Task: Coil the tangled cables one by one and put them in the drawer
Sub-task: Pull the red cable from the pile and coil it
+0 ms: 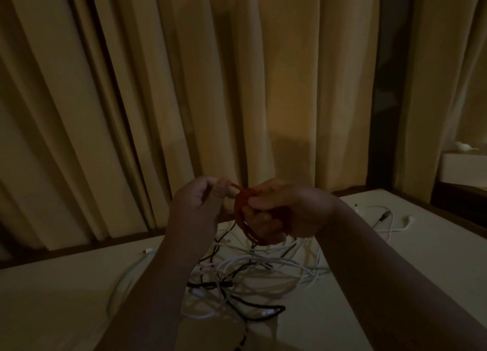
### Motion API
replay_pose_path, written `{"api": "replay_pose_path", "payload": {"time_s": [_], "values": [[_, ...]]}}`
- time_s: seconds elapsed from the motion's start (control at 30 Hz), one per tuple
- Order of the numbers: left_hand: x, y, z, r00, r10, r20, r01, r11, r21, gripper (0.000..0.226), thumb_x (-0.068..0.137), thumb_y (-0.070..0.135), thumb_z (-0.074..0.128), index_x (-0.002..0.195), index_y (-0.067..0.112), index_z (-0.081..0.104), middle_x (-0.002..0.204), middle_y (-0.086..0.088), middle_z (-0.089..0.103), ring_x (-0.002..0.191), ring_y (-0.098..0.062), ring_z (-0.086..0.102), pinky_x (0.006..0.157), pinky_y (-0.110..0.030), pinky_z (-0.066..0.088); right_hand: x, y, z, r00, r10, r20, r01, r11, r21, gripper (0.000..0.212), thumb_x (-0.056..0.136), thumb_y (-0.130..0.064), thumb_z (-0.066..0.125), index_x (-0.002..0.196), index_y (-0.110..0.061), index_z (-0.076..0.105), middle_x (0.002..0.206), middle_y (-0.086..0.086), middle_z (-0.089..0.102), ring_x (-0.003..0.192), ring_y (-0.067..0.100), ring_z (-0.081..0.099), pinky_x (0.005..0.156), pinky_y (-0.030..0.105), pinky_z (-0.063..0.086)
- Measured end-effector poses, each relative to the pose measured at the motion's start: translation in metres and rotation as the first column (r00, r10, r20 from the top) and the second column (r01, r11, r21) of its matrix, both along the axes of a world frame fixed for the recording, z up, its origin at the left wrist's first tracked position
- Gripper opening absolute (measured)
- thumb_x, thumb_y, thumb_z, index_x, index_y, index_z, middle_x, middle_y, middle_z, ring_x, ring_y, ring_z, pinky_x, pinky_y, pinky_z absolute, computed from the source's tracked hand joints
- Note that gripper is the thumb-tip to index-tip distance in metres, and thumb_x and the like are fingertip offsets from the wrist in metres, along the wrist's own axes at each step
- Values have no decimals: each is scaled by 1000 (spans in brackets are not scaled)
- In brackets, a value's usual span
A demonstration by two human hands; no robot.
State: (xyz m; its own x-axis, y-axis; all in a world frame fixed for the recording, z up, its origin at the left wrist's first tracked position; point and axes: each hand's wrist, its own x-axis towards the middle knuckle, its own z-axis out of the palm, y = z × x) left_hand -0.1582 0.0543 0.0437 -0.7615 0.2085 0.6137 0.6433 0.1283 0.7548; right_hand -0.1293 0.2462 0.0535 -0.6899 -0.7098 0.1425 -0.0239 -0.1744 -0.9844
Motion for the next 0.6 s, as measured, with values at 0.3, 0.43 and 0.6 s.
{"api": "replay_pose_path", "payload": {"time_s": [0.3,0.43,0.6], "values": [[13,16,5,837,-335,433,168,910,379,26,98,26,54,97,3,66,81,-9,72,75,-20,70,73,-38,62,-3,7,0,995,-71,70,79,990,-118,15,99,-14,43,92,-5,53,70,0,49,56,9,49,52,23,45],[13,18,4,816,-329,476,123,902,413,26,102,24,50,96,7,68,79,-6,73,72,-15,70,66,-32,60,-1,6,3,965,-263,17,263,963,-61,22,102,-17,49,87,-6,61,72,4,50,60,14,51,56,26,47],[8,16,8,791,-285,541,25,899,438,26,103,18,50,103,4,72,90,-12,76,77,-20,72,76,-37,58,-9,-5,3,787,-564,-249,595,801,67,37,103,-34,54,112,-1,66,98,17,72,90,28,71,85,38,58]]}}
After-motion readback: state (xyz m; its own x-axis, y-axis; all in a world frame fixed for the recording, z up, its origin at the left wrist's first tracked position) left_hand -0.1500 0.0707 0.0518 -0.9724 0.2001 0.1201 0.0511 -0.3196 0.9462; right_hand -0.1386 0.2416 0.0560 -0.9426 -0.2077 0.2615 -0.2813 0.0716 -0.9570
